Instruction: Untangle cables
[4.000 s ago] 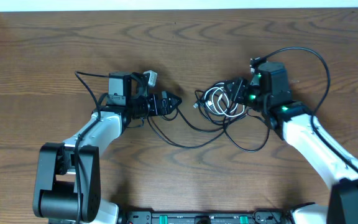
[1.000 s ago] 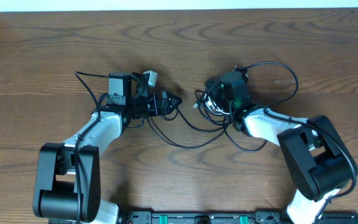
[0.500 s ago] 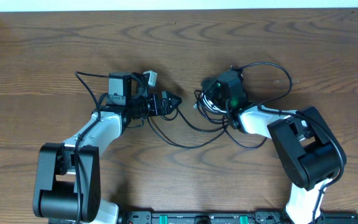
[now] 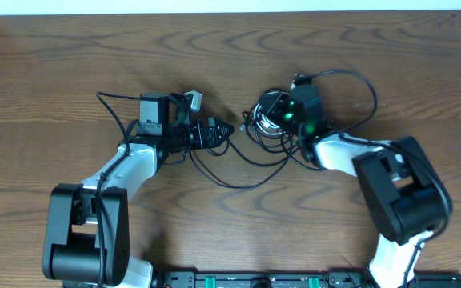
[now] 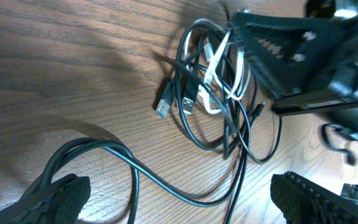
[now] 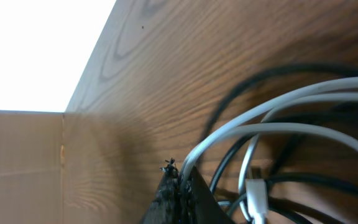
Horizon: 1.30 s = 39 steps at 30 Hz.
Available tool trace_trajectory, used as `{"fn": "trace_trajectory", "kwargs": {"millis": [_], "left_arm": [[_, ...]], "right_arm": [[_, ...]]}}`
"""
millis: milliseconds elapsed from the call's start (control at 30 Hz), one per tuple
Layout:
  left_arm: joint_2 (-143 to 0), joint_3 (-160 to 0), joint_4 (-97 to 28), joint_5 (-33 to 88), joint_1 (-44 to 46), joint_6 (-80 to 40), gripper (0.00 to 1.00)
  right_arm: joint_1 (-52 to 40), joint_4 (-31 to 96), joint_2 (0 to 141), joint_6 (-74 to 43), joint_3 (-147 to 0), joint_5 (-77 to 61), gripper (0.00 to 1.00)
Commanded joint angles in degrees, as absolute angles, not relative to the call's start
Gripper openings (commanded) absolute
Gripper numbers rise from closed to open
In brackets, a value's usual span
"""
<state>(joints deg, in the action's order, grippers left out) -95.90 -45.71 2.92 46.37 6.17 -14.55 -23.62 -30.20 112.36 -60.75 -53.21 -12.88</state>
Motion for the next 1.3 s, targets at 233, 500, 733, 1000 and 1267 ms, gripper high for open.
{"fn": "trace_trajectory", "kwargs": {"millis": [233,500,733,1000,1267], "left_arm": [[-95.7,-46.19,2.81,46.39,6.2,-13.76,0.99],[-95.7,-46.19,2.81,46.39,6.2,-13.76,0.99],[-95.7,-46.19,2.81,46.39,6.2,-13.76,0.99],[-95.7,-46.19,2.81,46.39,6.2,-13.76,0.99],[-95.7,-46.19,2.81,46.39,6.2,-13.74,0.99]], "right_arm": [[-21.71,-12.91,94.78,-41.63,-53.69,-17.06,0.01],[-21.39,-4.73,88.42,-35.68,-53.69,-16.05,0.01],[-21.3,-4.95,87.85,-35.14,-53.67,-19.11,0.01],[-21.3,-4.71,87.83,-24.64,-53.69,-22.87,0.01],[-19.62,-4.69,81.84,-14.11,-53.69,-22.85,0.02]]}}
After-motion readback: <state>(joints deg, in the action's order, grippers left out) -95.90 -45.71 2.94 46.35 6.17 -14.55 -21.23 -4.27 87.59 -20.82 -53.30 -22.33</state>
